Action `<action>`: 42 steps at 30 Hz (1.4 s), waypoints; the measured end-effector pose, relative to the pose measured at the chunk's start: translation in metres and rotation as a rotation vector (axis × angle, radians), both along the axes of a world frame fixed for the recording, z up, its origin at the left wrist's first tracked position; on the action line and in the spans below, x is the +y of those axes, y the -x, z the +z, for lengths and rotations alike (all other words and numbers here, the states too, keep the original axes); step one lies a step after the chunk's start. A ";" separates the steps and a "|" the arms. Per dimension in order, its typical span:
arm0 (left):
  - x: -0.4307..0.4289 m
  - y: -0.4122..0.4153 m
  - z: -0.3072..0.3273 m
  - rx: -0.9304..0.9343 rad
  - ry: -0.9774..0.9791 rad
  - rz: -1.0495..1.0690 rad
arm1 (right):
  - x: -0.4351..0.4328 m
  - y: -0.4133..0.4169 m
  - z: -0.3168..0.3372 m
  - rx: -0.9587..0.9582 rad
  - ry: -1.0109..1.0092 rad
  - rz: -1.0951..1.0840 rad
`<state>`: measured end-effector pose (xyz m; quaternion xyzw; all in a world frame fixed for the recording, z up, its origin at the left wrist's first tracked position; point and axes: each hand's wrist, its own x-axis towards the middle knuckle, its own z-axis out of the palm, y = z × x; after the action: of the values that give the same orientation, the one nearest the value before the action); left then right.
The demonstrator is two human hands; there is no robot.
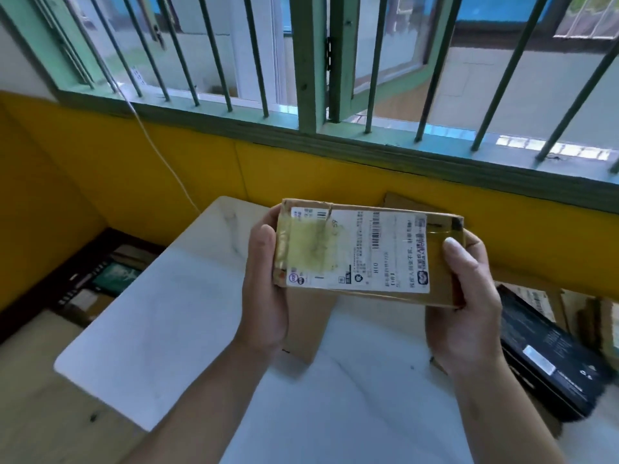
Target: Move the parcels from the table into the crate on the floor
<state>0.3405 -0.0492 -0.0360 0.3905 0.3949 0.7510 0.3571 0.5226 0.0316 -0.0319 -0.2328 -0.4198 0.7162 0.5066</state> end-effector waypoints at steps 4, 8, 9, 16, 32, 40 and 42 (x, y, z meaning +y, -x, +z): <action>-0.039 0.031 -0.003 0.015 0.121 0.078 | -0.023 0.036 -0.002 -0.031 0.016 0.016; -0.099 0.082 -0.010 0.012 0.301 0.128 | -0.064 0.093 -0.013 -0.062 0.027 0.055; -0.119 0.095 -0.013 0.011 0.330 0.133 | -0.076 0.110 -0.015 -0.066 0.020 0.083; -0.272 0.202 -0.025 -0.089 0.424 0.308 | -0.185 0.255 -0.042 -0.198 0.044 0.297; -0.437 0.422 -0.088 -0.256 0.681 0.684 | -0.317 0.535 -0.105 -0.464 0.045 0.636; -0.414 0.610 -0.128 -0.222 0.788 0.650 | -0.300 0.711 -0.151 -0.516 0.139 0.605; -0.403 0.655 -0.129 -0.219 0.826 0.609 | -0.289 0.750 -0.151 -0.533 0.145 0.574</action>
<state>-0.3143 -0.4525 -0.1646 0.0037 0.7140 0.6390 0.2860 -0.2272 -0.2577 -0.1828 -0.3187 -0.5330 0.7710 0.1413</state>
